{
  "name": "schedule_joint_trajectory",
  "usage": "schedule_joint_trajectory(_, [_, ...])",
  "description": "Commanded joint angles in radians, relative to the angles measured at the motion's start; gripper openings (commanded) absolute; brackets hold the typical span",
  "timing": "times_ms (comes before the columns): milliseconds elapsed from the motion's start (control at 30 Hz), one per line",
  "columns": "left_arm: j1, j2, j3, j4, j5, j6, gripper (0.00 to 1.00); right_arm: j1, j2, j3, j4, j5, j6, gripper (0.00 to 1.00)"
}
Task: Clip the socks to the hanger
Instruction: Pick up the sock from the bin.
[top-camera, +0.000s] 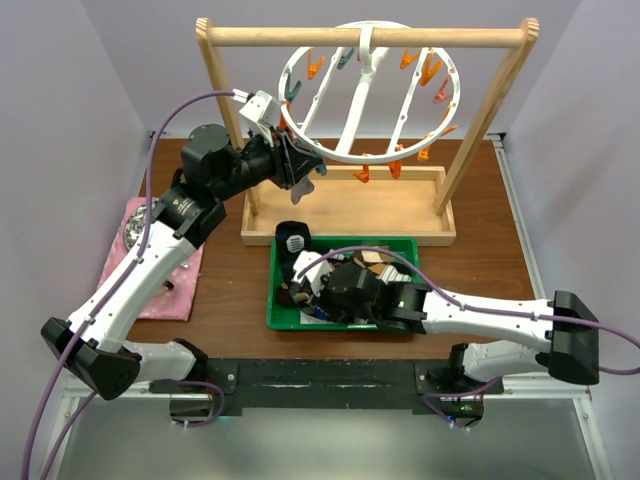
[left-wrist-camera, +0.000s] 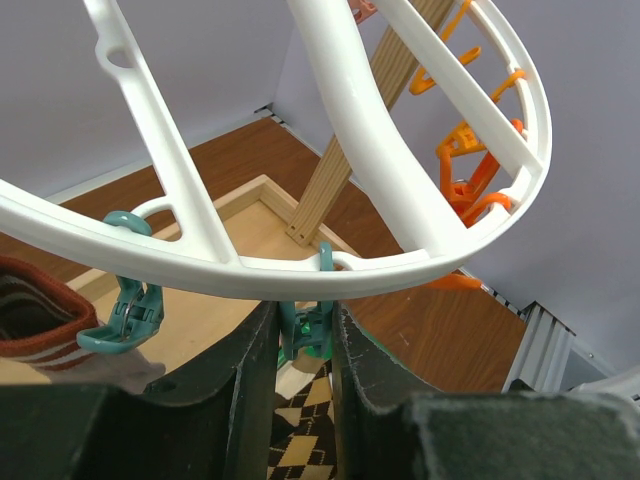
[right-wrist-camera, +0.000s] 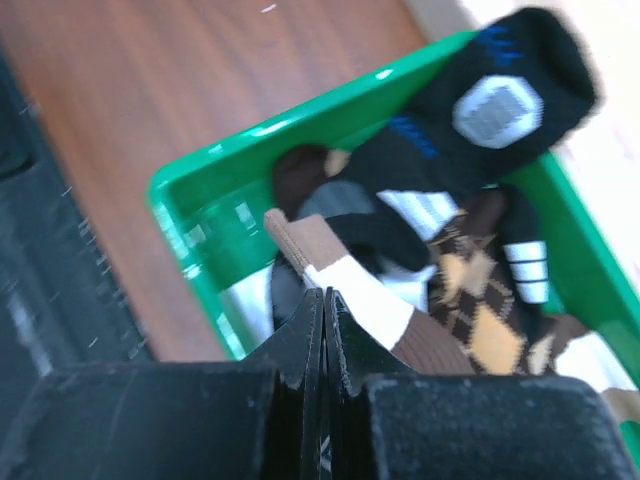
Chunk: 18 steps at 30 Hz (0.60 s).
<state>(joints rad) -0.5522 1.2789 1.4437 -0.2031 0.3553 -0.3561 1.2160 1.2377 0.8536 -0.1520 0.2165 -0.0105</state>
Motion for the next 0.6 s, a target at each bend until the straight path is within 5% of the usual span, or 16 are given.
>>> schedule_joint_trajectory(0, [0.001,-0.023,0.021,0.007,0.016,-0.01,0.0,0.037,0.002,0.044,-0.104,-0.02,-0.009,0.0])
schedule_joint_trajectory(400, [0.009,-0.036,0.011,0.01,0.02,-0.018,0.0,0.039,0.132,0.111,-0.156,0.135,-0.086,0.41])
schedule_joint_trajectory(567, [0.017,-0.039,0.007,0.01,0.025,-0.021,0.0,0.04,0.128,0.114,-0.179,0.153,-0.152,0.48])
